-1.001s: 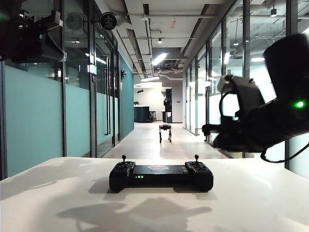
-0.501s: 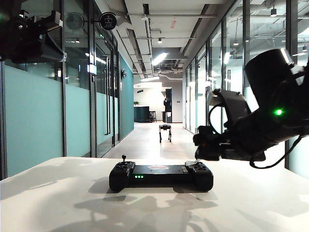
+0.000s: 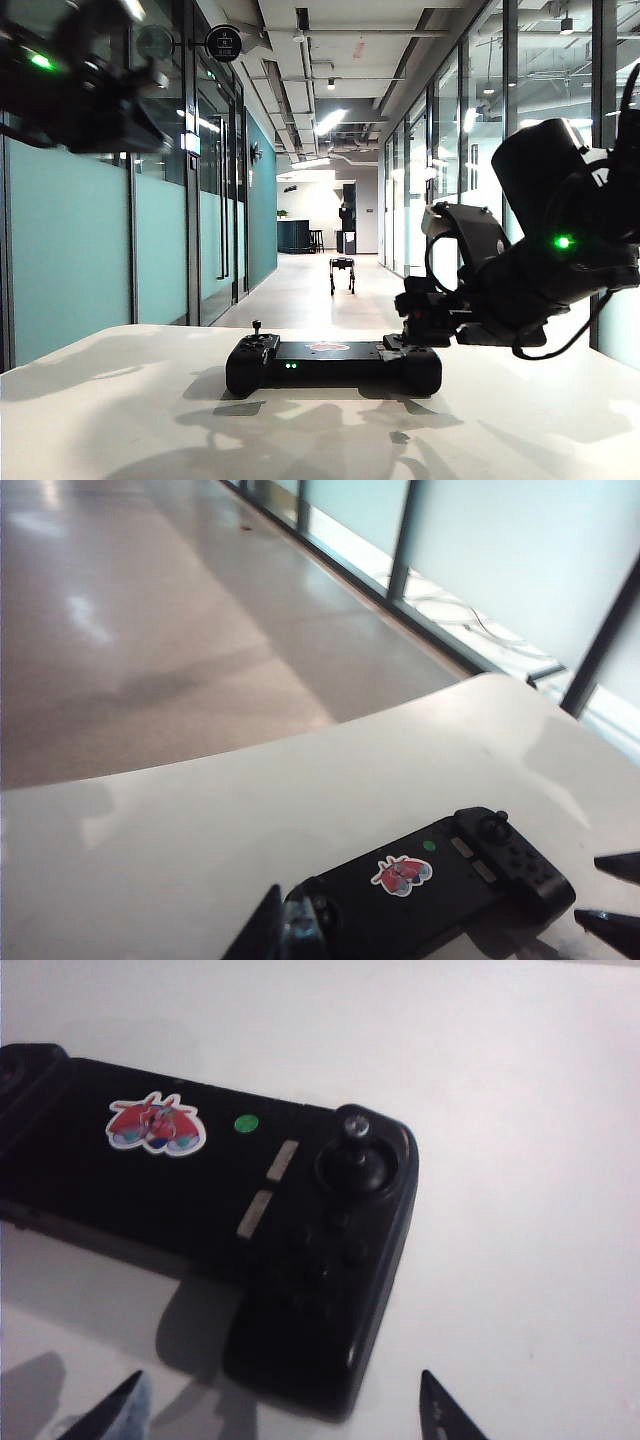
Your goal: Push the left joystick on the remote control sitting on the white table backward to make the robot dog back up in a straight line until it returns close to you.
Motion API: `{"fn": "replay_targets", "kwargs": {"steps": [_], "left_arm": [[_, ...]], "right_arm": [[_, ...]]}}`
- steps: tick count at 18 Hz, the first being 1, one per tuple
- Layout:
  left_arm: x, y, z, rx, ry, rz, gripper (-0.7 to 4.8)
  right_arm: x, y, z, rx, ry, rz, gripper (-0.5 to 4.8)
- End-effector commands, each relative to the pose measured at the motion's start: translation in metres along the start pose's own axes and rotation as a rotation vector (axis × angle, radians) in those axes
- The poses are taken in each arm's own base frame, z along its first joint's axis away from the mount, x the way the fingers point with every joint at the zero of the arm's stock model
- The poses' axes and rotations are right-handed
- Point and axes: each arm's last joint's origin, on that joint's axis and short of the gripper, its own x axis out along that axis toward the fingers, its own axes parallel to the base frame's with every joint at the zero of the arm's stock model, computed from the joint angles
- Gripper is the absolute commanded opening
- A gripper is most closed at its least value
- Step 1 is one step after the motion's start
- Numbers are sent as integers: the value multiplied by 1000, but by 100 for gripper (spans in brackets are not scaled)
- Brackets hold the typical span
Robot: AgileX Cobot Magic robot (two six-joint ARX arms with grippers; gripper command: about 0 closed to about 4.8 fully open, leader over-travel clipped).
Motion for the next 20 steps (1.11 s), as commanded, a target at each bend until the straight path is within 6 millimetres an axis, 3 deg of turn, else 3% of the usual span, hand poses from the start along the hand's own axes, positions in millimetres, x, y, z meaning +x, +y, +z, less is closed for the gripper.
{"fn": "replay_targets", "kwargs": {"steps": [1, 7, 14, 20], "left_arm": [[23, 4, 1, -7, 61, -47, -6], [45, 10, -12, -30, 145, -48, -6], [46, 10, -11, -29, 137, -51, -6], [46, 10, -11, -30, 138, -70, -6]], "right_arm": [[4, 1, 4, 1, -5, 2, 342], [17, 1, 8, 1, 14, -1, 341], [36, 1, 4, 1, 90, -6, 337], [38, 1, 1, 1, 104, -10, 336]]}}
